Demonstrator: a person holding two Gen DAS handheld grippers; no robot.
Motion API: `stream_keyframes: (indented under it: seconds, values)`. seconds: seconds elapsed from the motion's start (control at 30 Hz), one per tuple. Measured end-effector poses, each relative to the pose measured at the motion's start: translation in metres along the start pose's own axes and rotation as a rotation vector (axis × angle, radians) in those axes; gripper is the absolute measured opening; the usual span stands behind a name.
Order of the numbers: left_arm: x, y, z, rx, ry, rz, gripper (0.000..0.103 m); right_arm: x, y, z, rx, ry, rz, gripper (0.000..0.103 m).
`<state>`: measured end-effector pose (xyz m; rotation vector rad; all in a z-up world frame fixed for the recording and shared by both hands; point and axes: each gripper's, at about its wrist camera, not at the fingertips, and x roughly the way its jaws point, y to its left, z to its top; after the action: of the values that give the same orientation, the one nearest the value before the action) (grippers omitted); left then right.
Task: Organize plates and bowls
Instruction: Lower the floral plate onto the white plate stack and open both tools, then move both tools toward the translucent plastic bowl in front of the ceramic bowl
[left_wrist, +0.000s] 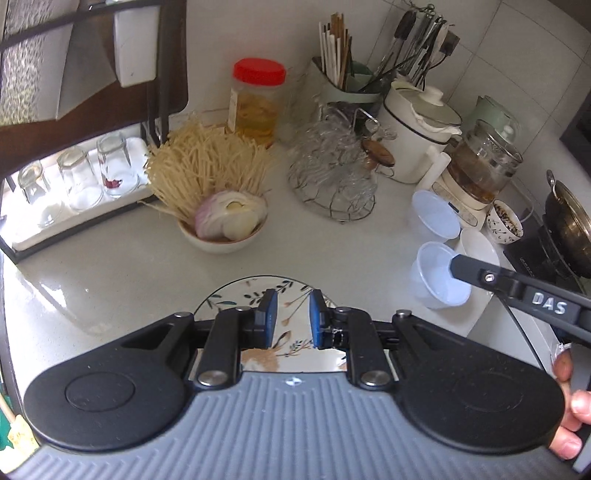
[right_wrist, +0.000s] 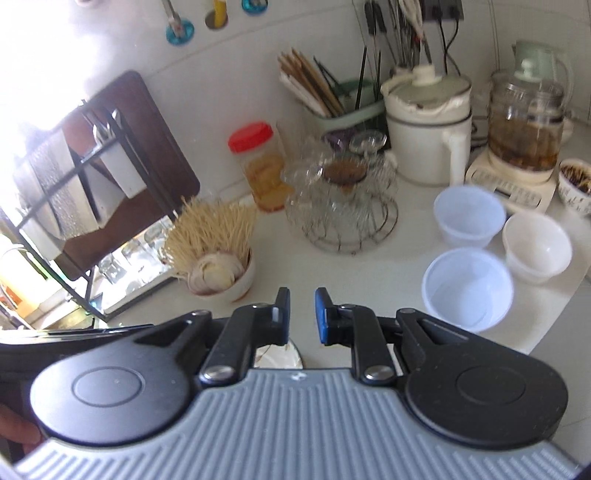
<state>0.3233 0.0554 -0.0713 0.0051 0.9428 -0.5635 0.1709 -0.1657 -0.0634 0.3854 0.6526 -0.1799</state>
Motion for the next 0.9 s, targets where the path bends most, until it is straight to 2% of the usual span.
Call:
stream_keyframes:
  seconds: [0.17, 0.4, 0.63, 0.9]
  values:
    - [-0.005, -0.028, -0.004, 0.013, -0.035, 0.018, 0.020, -0.021, -0.016, 0.002, -0.039, -0.041, 0.025, 0.019]
    - [-0.012, -0.074, -0.017, -0.030, -0.073, 0.066, 0.020, -0.036, -0.054, -0.001, -0.075, -0.032, 0.073, 0.019]
    - [-0.006, -0.123, -0.035, -0.078, -0.082, 0.111, 0.020, -0.048, -0.097, -0.004, -0.137, -0.023, 0.136, 0.019]
    - [0.007, -0.176, -0.057, -0.098, -0.063, 0.111, 0.020, -0.058, -0.146, -0.008, -0.129, -0.013, 0.128, 0.019]
